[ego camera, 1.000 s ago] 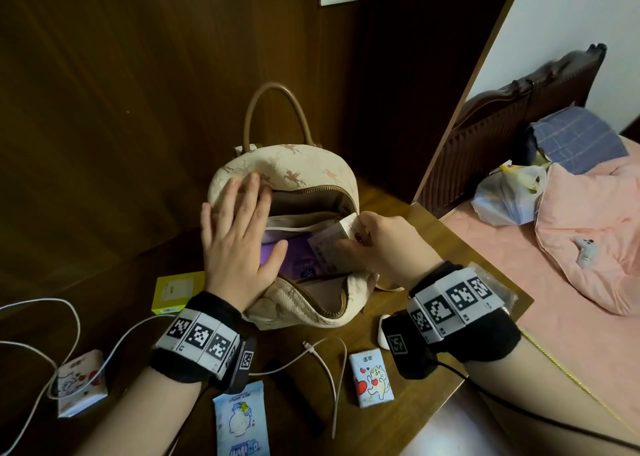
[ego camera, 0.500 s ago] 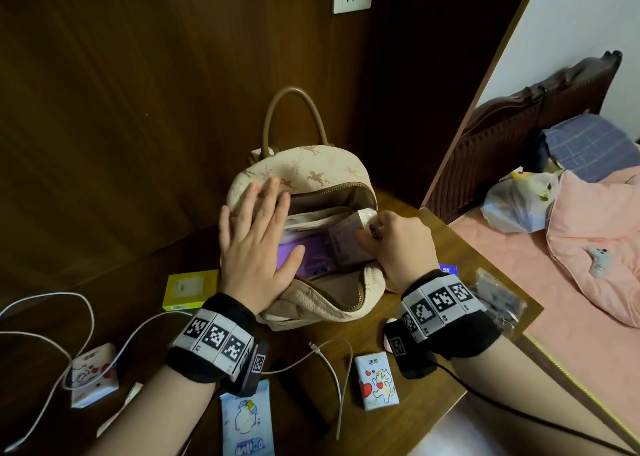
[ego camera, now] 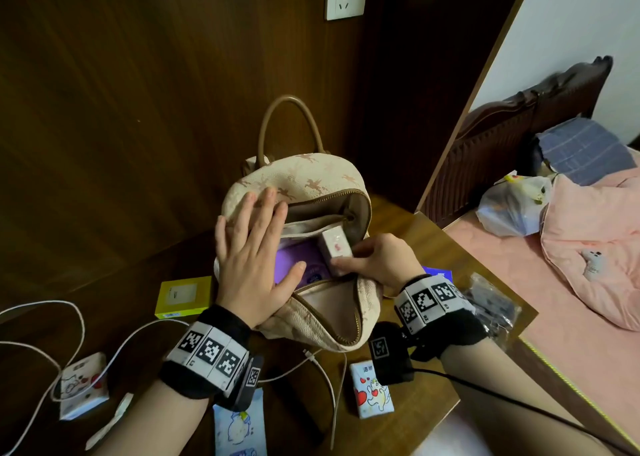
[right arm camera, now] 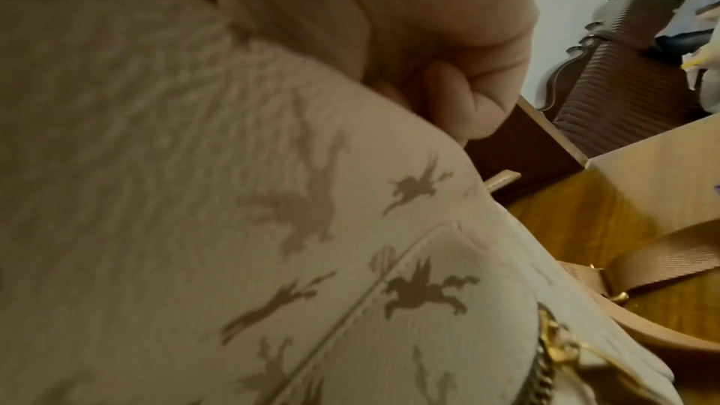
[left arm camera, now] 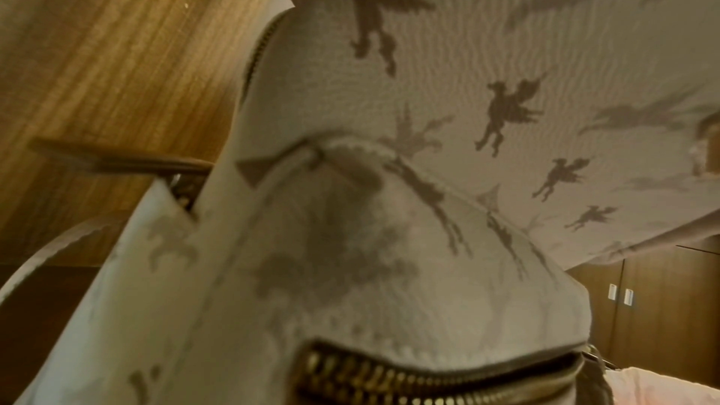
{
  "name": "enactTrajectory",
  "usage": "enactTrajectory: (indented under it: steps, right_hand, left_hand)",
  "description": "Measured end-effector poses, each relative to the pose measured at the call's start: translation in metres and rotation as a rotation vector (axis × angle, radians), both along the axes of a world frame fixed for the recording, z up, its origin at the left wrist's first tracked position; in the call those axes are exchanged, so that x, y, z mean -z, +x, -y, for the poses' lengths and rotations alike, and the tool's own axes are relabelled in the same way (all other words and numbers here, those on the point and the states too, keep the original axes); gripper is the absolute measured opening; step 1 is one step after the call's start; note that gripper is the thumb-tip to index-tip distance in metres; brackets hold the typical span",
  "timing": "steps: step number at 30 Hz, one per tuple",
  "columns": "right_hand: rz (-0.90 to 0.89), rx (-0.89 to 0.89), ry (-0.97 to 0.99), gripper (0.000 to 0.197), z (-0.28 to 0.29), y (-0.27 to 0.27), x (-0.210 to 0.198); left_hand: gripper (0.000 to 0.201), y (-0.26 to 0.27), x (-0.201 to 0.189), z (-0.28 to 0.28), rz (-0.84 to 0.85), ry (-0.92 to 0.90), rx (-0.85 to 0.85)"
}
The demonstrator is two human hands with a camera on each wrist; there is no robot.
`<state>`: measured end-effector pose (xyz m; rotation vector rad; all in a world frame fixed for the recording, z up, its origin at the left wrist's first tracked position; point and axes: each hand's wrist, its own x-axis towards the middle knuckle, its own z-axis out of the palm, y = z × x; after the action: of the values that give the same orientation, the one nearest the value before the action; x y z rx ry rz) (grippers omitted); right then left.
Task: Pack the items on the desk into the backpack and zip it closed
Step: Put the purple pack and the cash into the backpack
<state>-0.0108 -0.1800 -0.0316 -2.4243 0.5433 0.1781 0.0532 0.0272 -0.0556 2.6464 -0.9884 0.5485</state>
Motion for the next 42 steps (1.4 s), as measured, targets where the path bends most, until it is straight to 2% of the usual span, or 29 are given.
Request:
enactTrajectory:
  steps: [5,9,18,21,26,29,33,37,42]
  right_hand:
    - [-0.014,-0.063,-0.049,0.018,0.003,0.006,0.004]
    - [0.008,-0.041,-0.054,0.019,0.006,0.009,0.010]
    - [0.116,0.076,0.070,0.017,0.010,0.004,0.024]
    - [0.146,0.116,0.127,0.014,0.011,0.003,0.026]
    - [0.226,0.221,0.208,0.016,0.011,0.005,0.031]
    - [0.259,0.255,0.212,0.020,0.010,0.003,0.034]
    - [0.276,0.264,0.213,0.023,0.010,0.002,0.035]
    - [0.281,0.249,0.201,0.023,0.010,0.001,0.035]
    - [0.289,0.254,0.189,0.023,0.010,0.000,0.035]
  left_hand:
    - [0.081,0.000,0.001,-0.001,0.009,0.017,0.003]
    - [0.079,0.002,0.000,-0.002,0.014,0.015,0.009]
    - [0.071,0.002,0.000,-0.001,0.015,-0.037,0.002]
    - [0.063,0.003,-0.002,-0.004,0.018,-0.124,0.028]
    - [0.041,0.009,-0.007,-0.019,0.116,-0.391,0.146]
    - [0.032,0.012,-0.005,-0.037,0.113,-0.538,-0.021]
    - [0.029,0.027,0.018,-0.063,-0.070,-0.571,-0.332]
    - [0.036,0.040,0.053,-0.084,-0.263,-0.437,-0.491]
    - [0.046,0.054,0.092,-0.095,-0.481,-0.232,-0.528]
